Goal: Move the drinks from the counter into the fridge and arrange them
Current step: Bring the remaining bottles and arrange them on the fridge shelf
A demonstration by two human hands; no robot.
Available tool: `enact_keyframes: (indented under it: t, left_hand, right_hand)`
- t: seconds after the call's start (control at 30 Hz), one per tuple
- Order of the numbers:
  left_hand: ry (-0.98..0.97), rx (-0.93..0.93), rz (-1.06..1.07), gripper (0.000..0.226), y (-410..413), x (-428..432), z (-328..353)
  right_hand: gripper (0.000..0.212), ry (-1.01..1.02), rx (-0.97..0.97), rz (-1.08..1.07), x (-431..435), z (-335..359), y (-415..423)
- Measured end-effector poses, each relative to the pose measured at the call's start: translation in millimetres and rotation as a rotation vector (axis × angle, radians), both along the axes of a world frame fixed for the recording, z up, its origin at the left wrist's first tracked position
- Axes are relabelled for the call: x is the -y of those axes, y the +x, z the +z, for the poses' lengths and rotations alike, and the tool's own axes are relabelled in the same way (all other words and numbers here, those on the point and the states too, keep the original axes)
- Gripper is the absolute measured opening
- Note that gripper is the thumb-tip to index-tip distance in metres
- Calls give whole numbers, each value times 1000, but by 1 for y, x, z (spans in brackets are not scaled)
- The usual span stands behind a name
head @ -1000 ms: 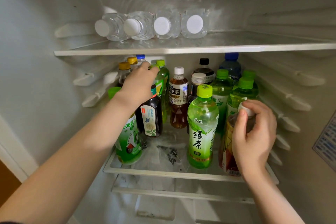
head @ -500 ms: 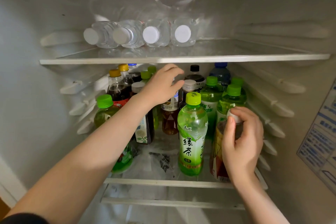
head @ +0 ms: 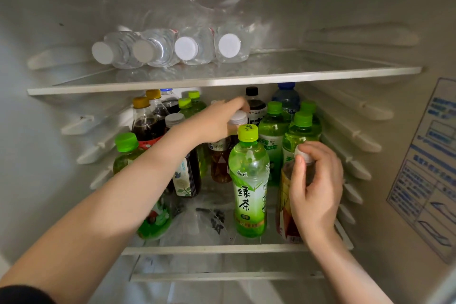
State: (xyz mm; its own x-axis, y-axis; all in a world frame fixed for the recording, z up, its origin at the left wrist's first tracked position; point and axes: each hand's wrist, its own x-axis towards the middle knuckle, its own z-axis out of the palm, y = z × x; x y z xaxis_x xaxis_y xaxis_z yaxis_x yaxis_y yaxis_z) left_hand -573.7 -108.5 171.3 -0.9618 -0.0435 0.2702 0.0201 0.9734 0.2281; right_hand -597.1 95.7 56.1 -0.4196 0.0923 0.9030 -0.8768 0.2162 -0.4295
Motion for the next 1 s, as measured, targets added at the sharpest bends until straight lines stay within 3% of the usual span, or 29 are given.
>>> enact_keyframes:
  t: [0.17, 0.63, 0.8, 0.93, 1.0]
  left_hand:
    - [42, 57, -4, 35, 28, 7, 10]
    - [-107, 146, 228, 31, 84, 26, 22]
    - [-328, 47, 362, 33, 86, 19, 20]
    - [-593, -29, 467, 50, 84, 14, 15]
    - [-618, -43, 503, 59, 86, 18, 13]
  right_hand:
    - [21, 1, 12, 2, 0, -1, 0]
    - [21, -13, -1, -21, 2, -2, 0]
    - [21, -13, 2, -30, 3, -1, 1]
    - [20, -14, -5, -37, 4, -1, 2]
    - [20, -11, -4, -46, 4, -1, 2]
